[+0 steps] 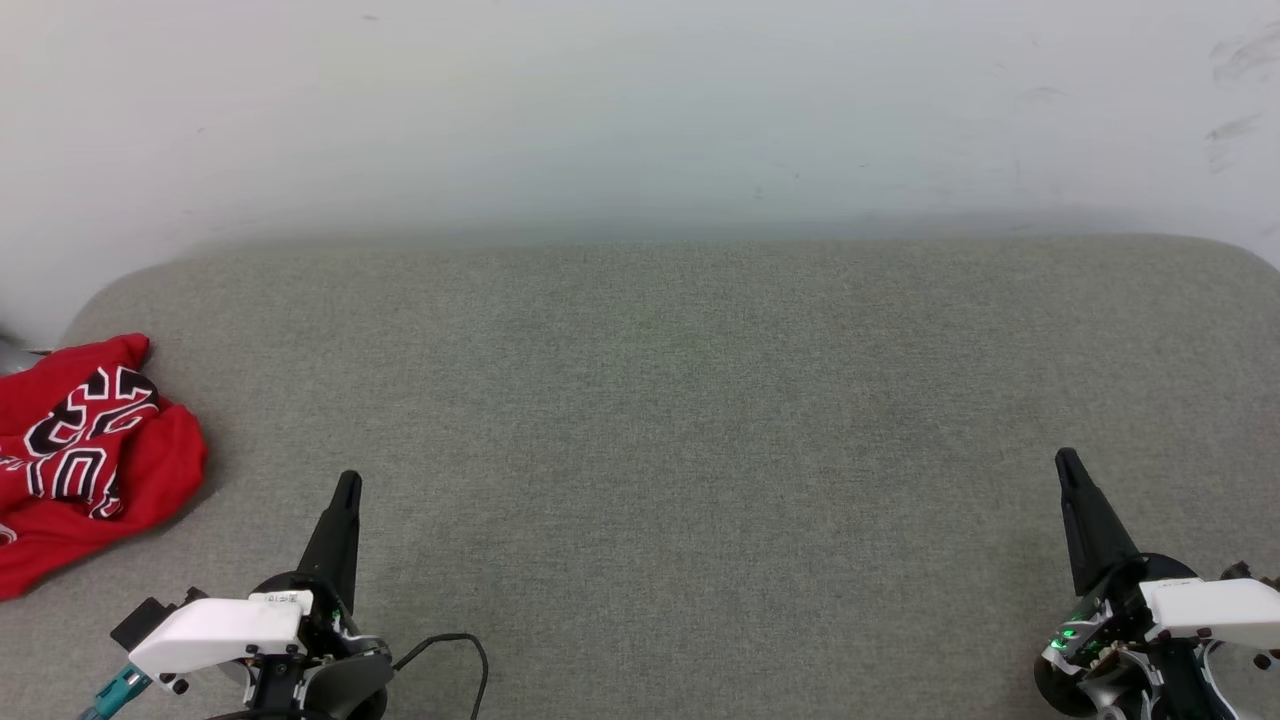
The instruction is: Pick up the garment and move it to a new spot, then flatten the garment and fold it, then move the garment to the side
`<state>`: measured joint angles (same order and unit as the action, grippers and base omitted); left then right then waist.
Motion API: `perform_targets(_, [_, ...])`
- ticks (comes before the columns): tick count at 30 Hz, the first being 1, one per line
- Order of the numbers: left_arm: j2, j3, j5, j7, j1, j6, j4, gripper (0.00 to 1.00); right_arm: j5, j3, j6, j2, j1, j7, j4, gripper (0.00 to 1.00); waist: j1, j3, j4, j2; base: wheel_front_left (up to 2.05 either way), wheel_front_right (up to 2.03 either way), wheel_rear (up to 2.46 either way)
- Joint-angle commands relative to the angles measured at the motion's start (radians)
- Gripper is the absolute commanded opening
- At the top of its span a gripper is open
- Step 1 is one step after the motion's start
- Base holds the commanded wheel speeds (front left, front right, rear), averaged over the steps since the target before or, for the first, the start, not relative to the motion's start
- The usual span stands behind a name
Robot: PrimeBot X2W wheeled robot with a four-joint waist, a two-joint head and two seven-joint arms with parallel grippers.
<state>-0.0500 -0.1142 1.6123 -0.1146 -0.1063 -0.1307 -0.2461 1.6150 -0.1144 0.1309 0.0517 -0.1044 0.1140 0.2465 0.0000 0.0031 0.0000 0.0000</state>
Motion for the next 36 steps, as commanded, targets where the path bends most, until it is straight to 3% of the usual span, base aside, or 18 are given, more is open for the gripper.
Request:
perform_targets(1, [0.0, -0.001, 0.001, -0.002, -0.007, -0.003, 0.0, 0.0, -0.005, 0.0, 0.0, -0.003, -0.01, 0.0, 0.001, 0.0, 0.0, 0.0, 0.0, 0.0, 0.0, 0.0, 0.0])
perform_targets(14, [0.0, 0.001, 0.0, 0.0, 0.001, 0.0, -0.002, 0.0, 0.0, 0.0, 0.0, 0.0, 0.001, 0.0, 0.001, 0.0, 0.0, 0.0, 0.0, 0.0, 0.0, 0.0, 0.0])
perform_targets(15, [0.001, 0.002, 0.001, 0.0, 0.005, 0.0, -0.008, 1.0, 0.001, 0.001, 0.0, 0.0, 0.006, 0.0, 0.007, 1.0, 0.0, 0.0, 0.0, 0.0, 0.0, 0.0, 0.0])
perform_targets(36, [0.001, 0.085, 0.0, 0.082, 0.024, 0.0, 0.137, 1.0, -0.043, 0.076, 0.0, 0.009, 0.041, -0.092, -0.143, 1.0, 0.0, 0.002, 0.004, 0.0, 0.0, 0.0, 0.0])
